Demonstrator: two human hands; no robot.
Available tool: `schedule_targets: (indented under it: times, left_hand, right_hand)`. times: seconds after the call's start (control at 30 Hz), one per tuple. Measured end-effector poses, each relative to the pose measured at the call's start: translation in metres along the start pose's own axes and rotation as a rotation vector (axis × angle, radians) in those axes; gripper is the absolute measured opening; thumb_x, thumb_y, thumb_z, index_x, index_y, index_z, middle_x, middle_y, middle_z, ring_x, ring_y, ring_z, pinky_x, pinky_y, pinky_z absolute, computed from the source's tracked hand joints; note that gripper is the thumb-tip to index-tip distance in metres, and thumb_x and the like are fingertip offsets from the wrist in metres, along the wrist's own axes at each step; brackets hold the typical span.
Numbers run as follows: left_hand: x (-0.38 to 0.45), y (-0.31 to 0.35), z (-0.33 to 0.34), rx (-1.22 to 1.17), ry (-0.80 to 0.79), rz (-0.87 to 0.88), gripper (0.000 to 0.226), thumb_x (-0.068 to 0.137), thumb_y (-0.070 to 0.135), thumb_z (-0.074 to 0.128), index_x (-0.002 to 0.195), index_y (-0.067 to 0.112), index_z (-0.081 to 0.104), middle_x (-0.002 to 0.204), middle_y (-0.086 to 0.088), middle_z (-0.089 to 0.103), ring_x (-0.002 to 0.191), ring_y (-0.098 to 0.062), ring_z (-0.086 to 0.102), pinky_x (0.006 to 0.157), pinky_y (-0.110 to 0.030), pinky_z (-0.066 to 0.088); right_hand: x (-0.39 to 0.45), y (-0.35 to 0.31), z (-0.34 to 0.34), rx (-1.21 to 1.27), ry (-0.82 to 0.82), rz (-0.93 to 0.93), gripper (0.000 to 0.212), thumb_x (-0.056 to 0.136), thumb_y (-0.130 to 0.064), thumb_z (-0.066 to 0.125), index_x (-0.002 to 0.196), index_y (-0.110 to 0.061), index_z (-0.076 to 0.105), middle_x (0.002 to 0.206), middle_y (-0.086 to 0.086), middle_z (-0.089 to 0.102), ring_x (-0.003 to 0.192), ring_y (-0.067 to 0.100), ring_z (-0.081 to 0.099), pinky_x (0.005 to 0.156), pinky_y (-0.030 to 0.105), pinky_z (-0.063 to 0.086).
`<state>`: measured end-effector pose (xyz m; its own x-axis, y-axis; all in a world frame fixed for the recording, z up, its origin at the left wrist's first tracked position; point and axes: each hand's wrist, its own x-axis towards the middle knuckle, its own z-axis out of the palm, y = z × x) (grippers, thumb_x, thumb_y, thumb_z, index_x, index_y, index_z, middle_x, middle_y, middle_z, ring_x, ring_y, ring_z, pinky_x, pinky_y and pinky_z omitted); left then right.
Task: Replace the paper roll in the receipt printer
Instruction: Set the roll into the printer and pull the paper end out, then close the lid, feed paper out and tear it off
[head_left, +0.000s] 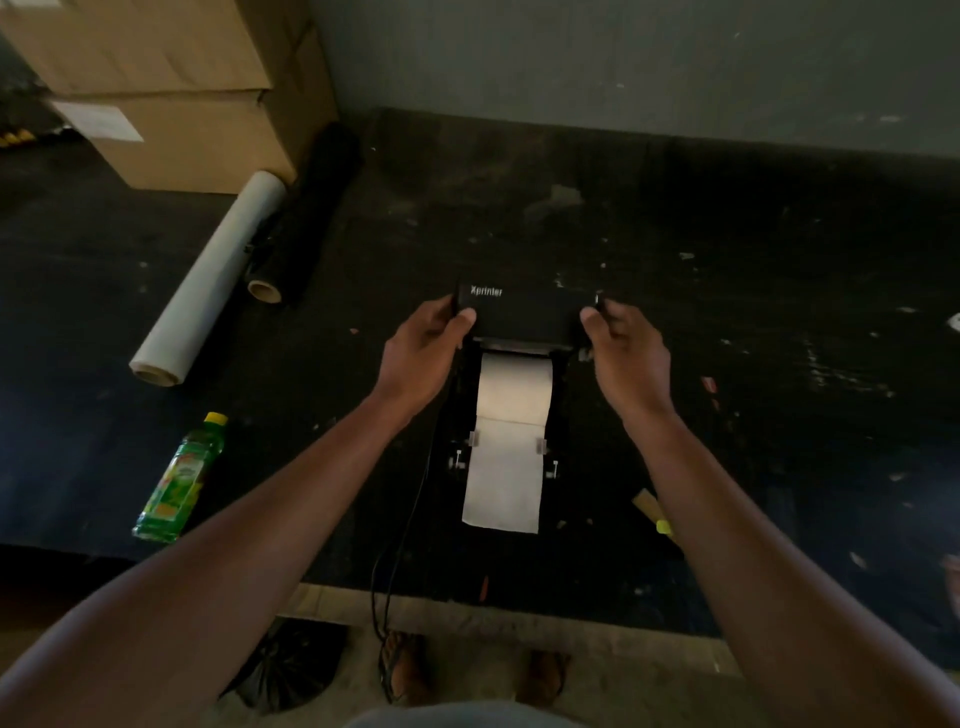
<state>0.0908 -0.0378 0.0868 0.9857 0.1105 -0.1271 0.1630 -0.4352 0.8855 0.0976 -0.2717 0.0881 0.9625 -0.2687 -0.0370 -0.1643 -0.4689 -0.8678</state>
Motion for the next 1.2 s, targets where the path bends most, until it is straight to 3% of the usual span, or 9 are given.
schedule_targets:
  times: [0.1, 0.27, 0.4, 0.53, 0.73, 0.9, 1.0, 1.13, 1.2]
  left_hand:
    - [-0.028, -0.015, 0.0, -0.019, -0.023, -0.027, 0.044, 0.102, 0.051, 0.056, 0.143, 0.036, 0.056, 0.111, 0.024, 0.066, 0.089, 0.026, 0.058, 0.074, -0.009, 0.037]
    - [-0.063, -0.045, 0.003, 0.026, -0.055, -0.045, 0.054, 0.101, 0.04, 0.062, 0.152, 0.034, 0.046, 0.121, 0.015, 0.068, 0.097, 0.012, 0.065, 0.075, -0.01, 0.048]
    - [-0.079, -0.073, 0.007, -0.002, -0.097, -0.042, 0.06, 0.1, 0.032, 0.066, 0.155, 0.034, 0.043, 0.134, 0.011, 0.064, 0.105, 0.008, 0.064, 0.076, -0.007, 0.052]
    - [-0.086, -0.09, 0.012, -0.029, -0.147, -0.065, 0.059, 0.101, 0.035, 0.064, 0.155, 0.039, 0.042, 0.145, 0.007, 0.06, 0.12, -0.002, 0.063, 0.087, -0.014, 0.05]
    - [-0.093, -0.104, 0.025, 0.006, -0.083, -0.034, 0.058, 0.1, 0.029, 0.066, 0.152, 0.043, 0.043, 0.15, 0.004, 0.056, 0.132, -0.009, 0.057, 0.092, -0.014, 0.05]
    - [-0.099, -0.116, 0.032, 0.134, -0.024, -0.033, 0.059, 0.099, 0.044, 0.062, 0.154, 0.047, 0.039, 0.154, 0.007, 0.052, 0.142, -0.016, 0.046, 0.112, -0.049, 0.047]
    - [-0.104, -0.121, 0.04, 0.068, 0.002, 0.007, 0.058, 0.101, 0.044, 0.059, 0.154, 0.051, 0.037, 0.151, 0.015, 0.048, 0.139, -0.009, 0.047, 0.109, -0.043, 0.051]
    - [-0.105, -0.124, 0.045, -0.011, 0.012, -0.018, 0.054, 0.099, 0.052, 0.057, 0.145, 0.068, 0.034, 0.142, 0.017, 0.046, 0.125, -0.003, 0.053, 0.091, -0.024, 0.055]
    - [-0.104, -0.127, 0.045, -0.023, 0.005, -0.023, 0.055, 0.097, 0.055, 0.056, 0.146, 0.068, 0.034, 0.14, 0.016, 0.047, 0.12, 0.0, 0.055, 0.083, -0.016, 0.053]
  right_hand:
    - [-0.033, 0.019, -0.001, 0.018, -0.002, 0.009, 0.02, 0.1, -0.047, 0.058, 0.12, -0.046, 0.056, 0.097, -0.024, 0.061, 0.084, -0.017, 0.062, 0.07, 0.01, 0.045]
    - [-0.075, 0.052, 0.007, -0.01, 0.049, 0.043, 0.047, 0.098, -0.037, 0.066, 0.142, -0.025, 0.058, 0.118, -0.015, 0.06, 0.092, -0.015, 0.058, 0.067, -0.003, 0.044]
    - [-0.092, 0.07, 0.011, -0.046, 0.008, 0.036, 0.047, 0.097, -0.027, 0.068, 0.143, -0.025, 0.057, 0.126, -0.011, 0.06, 0.095, -0.013, 0.058, 0.07, 0.005, 0.045]
    - [-0.103, 0.086, 0.015, -0.074, -0.043, 0.041, 0.05, 0.096, -0.019, 0.069, 0.144, -0.024, 0.055, 0.131, -0.002, 0.062, 0.104, 0.0, 0.062, 0.078, 0.01, 0.048]
    - [-0.116, 0.104, 0.018, -0.124, -0.082, -0.001, 0.058, 0.098, -0.024, 0.066, 0.152, -0.027, 0.047, 0.135, 0.0, 0.055, 0.116, 0.01, 0.061, 0.094, 0.031, 0.057]
    - [-0.123, 0.113, 0.024, -0.123, -0.072, 0.001, 0.058, 0.099, -0.029, 0.064, 0.153, -0.032, 0.044, 0.138, -0.003, 0.052, 0.112, 0.005, 0.056, 0.087, 0.021, 0.051]
    - [-0.127, 0.115, 0.028, -0.092, -0.057, 0.024, 0.058, 0.1, -0.031, 0.062, 0.154, -0.034, 0.043, 0.139, -0.004, 0.052, 0.114, 0.007, 0.058, 0.091, 0.031, 0.056]
    - [-0.125, 0.115, 0.028, -0.047, -0.069, 0.028, 0.056, 0.099, -0.031, 0.063, 0.152, -0.036, 0.044, 0.133, -0.01, 0.051, 0.105, -0.004, 0.057, 0.082, 0.016, 0.047]
    - [-0.124, 0.116, 0.027, -0.026, -0.083, 0.031, 0.057, 0.099, -0.031, 0.064, 0.151, -0.035, 0.044, 0.132, -0.011, 0.051, 0.107, -0.005, 0.056, 0.08, 0.014, 0.045]
